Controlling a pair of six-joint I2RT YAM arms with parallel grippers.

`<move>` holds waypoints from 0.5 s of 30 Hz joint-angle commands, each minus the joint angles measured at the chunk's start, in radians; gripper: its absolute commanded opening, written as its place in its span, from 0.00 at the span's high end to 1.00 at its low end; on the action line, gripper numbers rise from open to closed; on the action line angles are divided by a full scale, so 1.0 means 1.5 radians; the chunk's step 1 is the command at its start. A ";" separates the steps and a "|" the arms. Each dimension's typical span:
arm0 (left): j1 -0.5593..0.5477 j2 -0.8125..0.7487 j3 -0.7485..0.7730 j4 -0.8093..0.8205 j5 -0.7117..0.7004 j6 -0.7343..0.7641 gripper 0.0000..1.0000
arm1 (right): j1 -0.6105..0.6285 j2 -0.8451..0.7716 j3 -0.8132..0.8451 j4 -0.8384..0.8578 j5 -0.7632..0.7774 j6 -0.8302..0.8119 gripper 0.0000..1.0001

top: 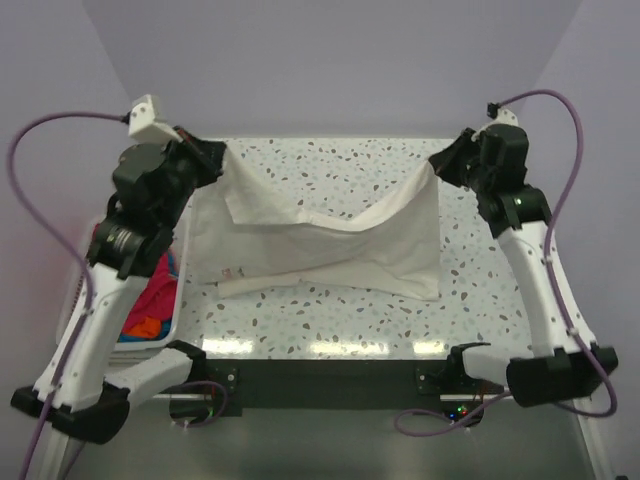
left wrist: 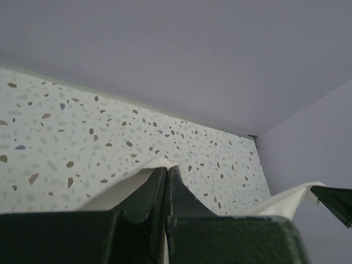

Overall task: Fold and stack the t-shirts
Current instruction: Flatten the tshirt out

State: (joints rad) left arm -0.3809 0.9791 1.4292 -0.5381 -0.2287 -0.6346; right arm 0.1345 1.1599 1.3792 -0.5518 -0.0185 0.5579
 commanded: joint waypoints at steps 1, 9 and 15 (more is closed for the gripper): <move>0.014 0.154 0.013 0.227 -0.016 0.016 1.00 | -0.004 0.170 0.070 0.142 -0.062 0.034 1.00; 0.086 0.540 0.554 0.264 0.084 0.067 1.00 | -0.013 0.460 0.557 0.133 -0.099 0.028 1.00; 0.152 0.523 0.663 0.401 0.149 0.041 1.00 | -0.058 0.429 0.651 0.161 -0.097 0.056 1.00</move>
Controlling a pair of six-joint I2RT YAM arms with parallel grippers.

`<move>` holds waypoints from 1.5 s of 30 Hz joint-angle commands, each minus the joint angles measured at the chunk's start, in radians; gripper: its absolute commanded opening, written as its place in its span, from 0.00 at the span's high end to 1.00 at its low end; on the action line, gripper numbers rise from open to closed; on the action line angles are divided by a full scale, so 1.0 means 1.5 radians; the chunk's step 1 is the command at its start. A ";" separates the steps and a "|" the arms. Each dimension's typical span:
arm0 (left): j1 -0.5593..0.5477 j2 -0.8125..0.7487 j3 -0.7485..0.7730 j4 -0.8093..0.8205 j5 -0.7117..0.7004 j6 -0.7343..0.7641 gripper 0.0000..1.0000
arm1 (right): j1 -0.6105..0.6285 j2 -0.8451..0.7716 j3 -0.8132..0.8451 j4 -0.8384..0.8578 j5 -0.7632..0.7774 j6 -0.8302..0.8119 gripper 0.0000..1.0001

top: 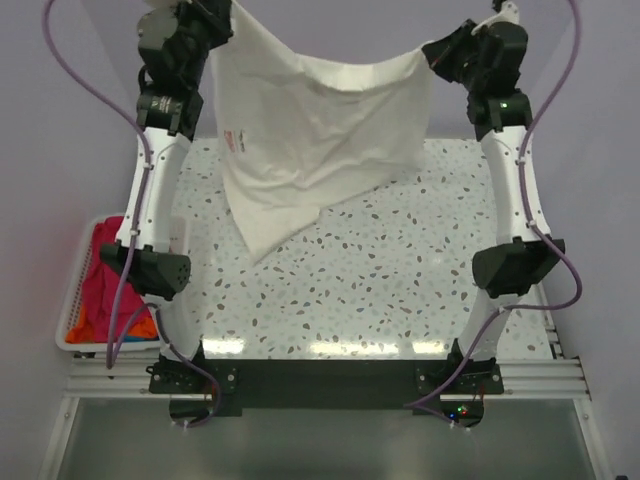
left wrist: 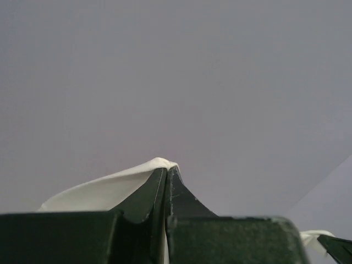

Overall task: Fold and stack the t-shirts
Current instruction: Flatten the tshirt out, then fold the tshirt

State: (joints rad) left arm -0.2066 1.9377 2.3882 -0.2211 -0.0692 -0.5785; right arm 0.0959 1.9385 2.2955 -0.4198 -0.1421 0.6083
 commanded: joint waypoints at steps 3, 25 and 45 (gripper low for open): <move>0.064 -0.180 -0.051 0.201 0.059 0.008 1.00 | -0.044 -0.171 -0.034 0.108 -0.003 0.012 1.00; 0.067 -0.938 -1.181 -0.067 0.094 -0.136 1.00 | -0.063 -0.627 -1.105 0.065 -0.059 0.065 1.00; 0.062 -0.801 -1.137 -0.117 0.082 -0.132 1.00 | -0.062 -0.628 -1.107 -0.035 0.013 0.031 1.00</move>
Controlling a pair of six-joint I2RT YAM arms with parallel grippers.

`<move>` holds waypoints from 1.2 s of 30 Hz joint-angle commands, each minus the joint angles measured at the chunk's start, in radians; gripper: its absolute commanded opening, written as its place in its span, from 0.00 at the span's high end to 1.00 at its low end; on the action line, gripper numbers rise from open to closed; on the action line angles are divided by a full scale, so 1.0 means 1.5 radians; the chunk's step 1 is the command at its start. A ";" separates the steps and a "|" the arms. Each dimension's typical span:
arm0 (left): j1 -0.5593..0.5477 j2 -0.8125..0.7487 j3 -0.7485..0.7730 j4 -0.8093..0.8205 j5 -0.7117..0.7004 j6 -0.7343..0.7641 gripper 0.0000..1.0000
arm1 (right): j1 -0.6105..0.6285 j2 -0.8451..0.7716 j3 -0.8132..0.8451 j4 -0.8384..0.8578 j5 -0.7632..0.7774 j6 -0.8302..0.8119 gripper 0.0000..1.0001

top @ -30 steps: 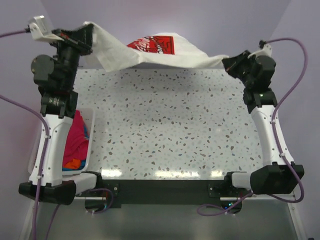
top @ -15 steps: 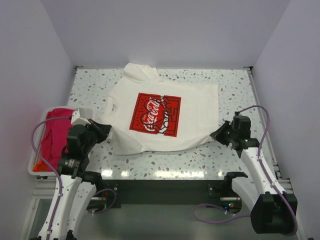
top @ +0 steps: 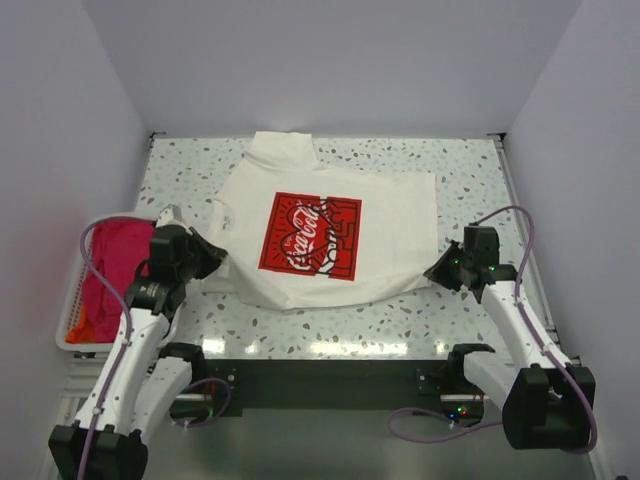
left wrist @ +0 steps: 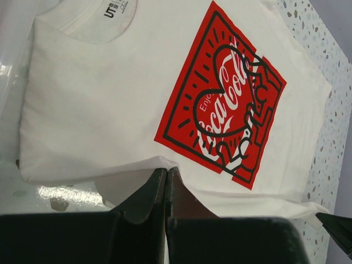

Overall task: Fold and stack the t-shirts
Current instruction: Fold the tshirt

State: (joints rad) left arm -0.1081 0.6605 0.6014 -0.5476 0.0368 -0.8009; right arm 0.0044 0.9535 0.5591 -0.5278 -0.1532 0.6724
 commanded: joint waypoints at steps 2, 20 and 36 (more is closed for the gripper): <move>-0.004 0.111 0.073 0.133 0.004 0.025 1.00 | -0.002 0.063 0.064 0.051 0.018 -0.009 1.00; -0.003 0.426 0.251 0.254 -0.022 0.046 1.00 | -0.110 0.278 0.100 0.207 -0.117 0.024 1.00; 0.008 0.572 0.378 0.248 -0.037 0.051 1.00 | -0.149 0.317 0.098 0.255 -0.160 0.056 1.00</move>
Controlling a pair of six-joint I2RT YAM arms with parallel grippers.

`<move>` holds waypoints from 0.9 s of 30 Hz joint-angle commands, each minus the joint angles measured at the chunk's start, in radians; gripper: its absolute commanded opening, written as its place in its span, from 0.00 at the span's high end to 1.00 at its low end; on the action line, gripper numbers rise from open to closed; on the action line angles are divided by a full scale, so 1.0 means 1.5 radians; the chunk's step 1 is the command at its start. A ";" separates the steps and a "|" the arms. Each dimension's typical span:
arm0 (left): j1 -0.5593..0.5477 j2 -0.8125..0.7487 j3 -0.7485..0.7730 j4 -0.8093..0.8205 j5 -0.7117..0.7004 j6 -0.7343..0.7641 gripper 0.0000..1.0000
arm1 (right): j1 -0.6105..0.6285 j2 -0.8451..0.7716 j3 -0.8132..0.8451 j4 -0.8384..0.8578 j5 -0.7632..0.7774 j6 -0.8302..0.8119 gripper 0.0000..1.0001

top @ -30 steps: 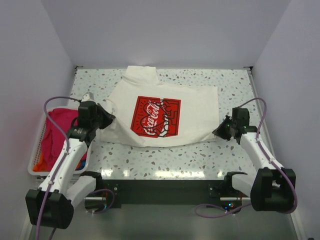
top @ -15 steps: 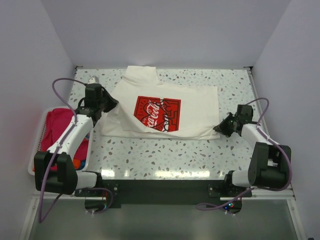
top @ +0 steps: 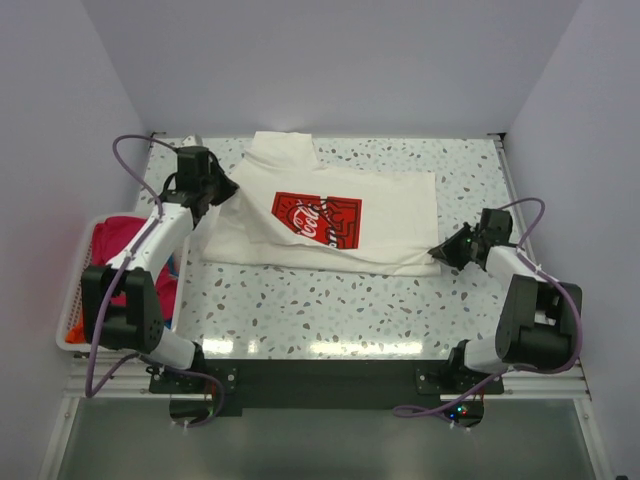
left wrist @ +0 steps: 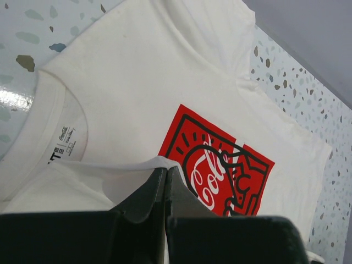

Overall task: Fold and stack the t-shirts
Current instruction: Fold the tshirt

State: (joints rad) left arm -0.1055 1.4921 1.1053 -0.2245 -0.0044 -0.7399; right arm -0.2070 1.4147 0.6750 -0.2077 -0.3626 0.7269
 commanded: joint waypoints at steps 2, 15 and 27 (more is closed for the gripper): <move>0.006 0.030 0.052 0.040 -0.008 0.009 1.00 | -0.013 0.014 0.018 0.050 -0.026 0.030 1.00; 0.023 0.132 0.093 0.056 0.015 -0.008 1.00 | -0.037 0.047 0.033 0.082 -0.056 0.067 0.80; 0.039 0.138 0.165 0.013 0.007 0.010 0.28 | -0.028 -0.039 0.079 -0.018 0.050 -0.024 0.53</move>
State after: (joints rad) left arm -0.0532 1.7576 1.3235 -0.1947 0.0368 -0.7387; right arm -0.2588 1.4635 0.7734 -0.1722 -0.3801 0.7685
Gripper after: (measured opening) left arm 0.714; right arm 0.463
